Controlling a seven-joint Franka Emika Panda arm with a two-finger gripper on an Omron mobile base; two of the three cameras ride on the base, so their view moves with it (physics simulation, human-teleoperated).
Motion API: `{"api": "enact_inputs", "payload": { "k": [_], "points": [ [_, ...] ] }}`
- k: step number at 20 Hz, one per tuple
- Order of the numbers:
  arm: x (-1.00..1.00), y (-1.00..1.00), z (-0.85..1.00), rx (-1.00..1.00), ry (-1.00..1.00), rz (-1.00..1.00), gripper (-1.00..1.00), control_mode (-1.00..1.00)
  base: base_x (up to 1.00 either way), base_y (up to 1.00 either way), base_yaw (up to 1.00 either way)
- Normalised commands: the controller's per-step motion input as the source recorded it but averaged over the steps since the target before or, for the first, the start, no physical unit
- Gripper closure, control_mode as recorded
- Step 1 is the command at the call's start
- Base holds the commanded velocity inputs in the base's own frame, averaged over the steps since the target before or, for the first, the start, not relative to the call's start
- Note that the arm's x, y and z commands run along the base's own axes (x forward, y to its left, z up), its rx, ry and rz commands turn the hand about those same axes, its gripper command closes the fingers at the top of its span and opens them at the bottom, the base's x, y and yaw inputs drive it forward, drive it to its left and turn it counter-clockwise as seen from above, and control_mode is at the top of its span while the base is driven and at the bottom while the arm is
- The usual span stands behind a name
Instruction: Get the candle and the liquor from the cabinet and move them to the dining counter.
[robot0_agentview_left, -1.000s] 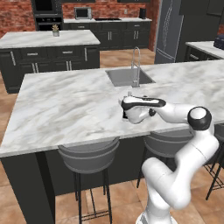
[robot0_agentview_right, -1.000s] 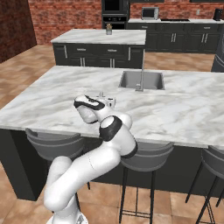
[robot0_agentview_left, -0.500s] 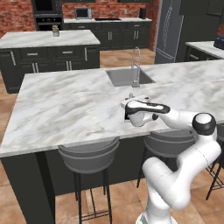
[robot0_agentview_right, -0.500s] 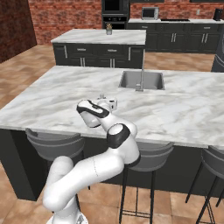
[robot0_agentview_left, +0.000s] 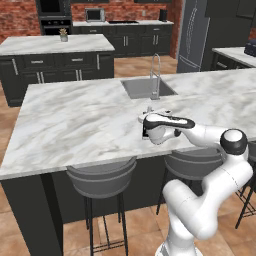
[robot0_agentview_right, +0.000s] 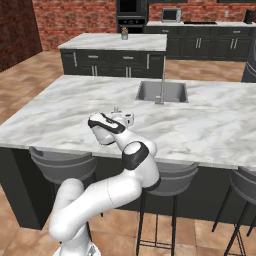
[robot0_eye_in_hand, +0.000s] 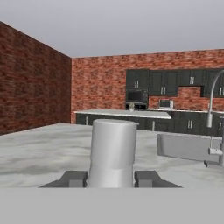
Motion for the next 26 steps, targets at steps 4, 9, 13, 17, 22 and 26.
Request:
{"api": "enact_inputs", "payload": {
  "k": [4,9,13,17,22,26],
  "points": [
    [0.00,0.00,0.00,0.00,0.00,0.00,-1.00,-1.00,0.00,0.00,0.00],
    [0.00,0.00,0.00,0.00,0.00,0.00,-1.00,-1.00,0.00,0.00,0.00],
    [0.00,-0.27,0.08,0.00,0.00,0.00,-1.00,-1.00,0.00,0.00,0.00],
    [0.00,-0.33,0.26,0.00,0.00,0.00,-1.00,-1.00,0.00,0.00,0.00],
    [-0.12,-0.15,0.33,0.00,0.00,0.00,-1.00,-1.00,0.00,0.00,0.00],
    [-0.08,-0.13,0.41,0.00,0.03,0.00,-1.00,-1.00,0.00,0.00,0.00]
  ]
}}
